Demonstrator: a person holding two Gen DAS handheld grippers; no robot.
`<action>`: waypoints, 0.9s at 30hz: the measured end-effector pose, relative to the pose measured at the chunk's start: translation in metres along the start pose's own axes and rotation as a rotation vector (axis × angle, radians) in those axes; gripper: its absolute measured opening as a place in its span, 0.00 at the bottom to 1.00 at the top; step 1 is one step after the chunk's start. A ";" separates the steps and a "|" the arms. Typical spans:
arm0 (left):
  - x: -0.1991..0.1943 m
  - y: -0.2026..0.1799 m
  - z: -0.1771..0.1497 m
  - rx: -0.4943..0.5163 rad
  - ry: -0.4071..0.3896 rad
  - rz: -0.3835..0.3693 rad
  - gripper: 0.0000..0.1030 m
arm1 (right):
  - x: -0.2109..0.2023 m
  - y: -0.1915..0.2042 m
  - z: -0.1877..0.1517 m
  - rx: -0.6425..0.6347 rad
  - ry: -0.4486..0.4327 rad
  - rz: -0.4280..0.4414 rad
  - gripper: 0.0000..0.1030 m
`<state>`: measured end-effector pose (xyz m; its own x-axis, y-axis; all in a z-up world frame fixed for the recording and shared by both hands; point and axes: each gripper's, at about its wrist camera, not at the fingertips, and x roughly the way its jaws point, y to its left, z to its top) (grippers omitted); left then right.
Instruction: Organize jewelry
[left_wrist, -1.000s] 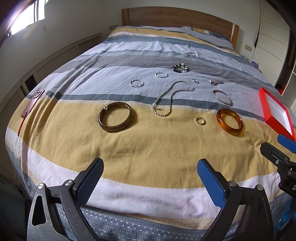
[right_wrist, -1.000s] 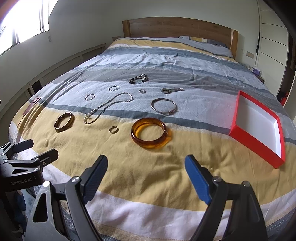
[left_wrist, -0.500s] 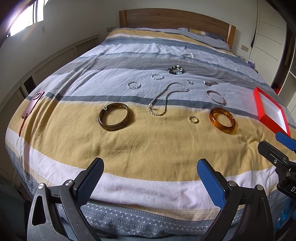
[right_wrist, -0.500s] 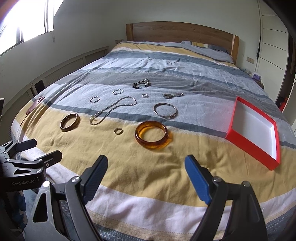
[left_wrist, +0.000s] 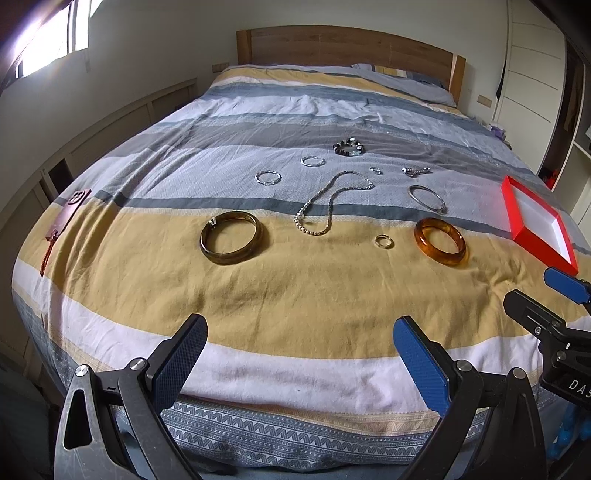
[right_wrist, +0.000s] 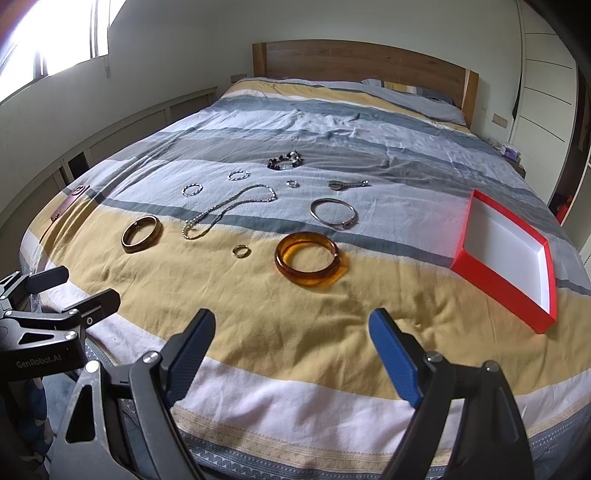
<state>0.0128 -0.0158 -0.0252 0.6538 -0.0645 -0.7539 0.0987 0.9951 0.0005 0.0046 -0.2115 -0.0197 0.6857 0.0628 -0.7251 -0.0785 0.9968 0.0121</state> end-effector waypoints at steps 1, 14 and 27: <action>0.000 -0.001 -0.001 0.001 -0.001 -0.004 0.96 | 0.000 0.000 -0.001 0.001 0.002 -0.002 0.82; 0.005 -0.012 -0.001 0.038 -0.003 -0.016 0.96 | 0.004 -0.013 -0.009 0.026 0.026 -0.037 0.82; 0.022 -0.005 -0.003 0.023 0.048 -0.032 0.96 | 0.014 -0.016 -0.008 0.039 0.035 0.004 0.82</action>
<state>0.0245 -0.0215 -0.0434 0.6131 -0.0921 -0.7846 0.1365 0.9906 -0.0096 0.0094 -0.2268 -0.0359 0.6596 0.0658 -0.7487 -0.0526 0.9978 0.0414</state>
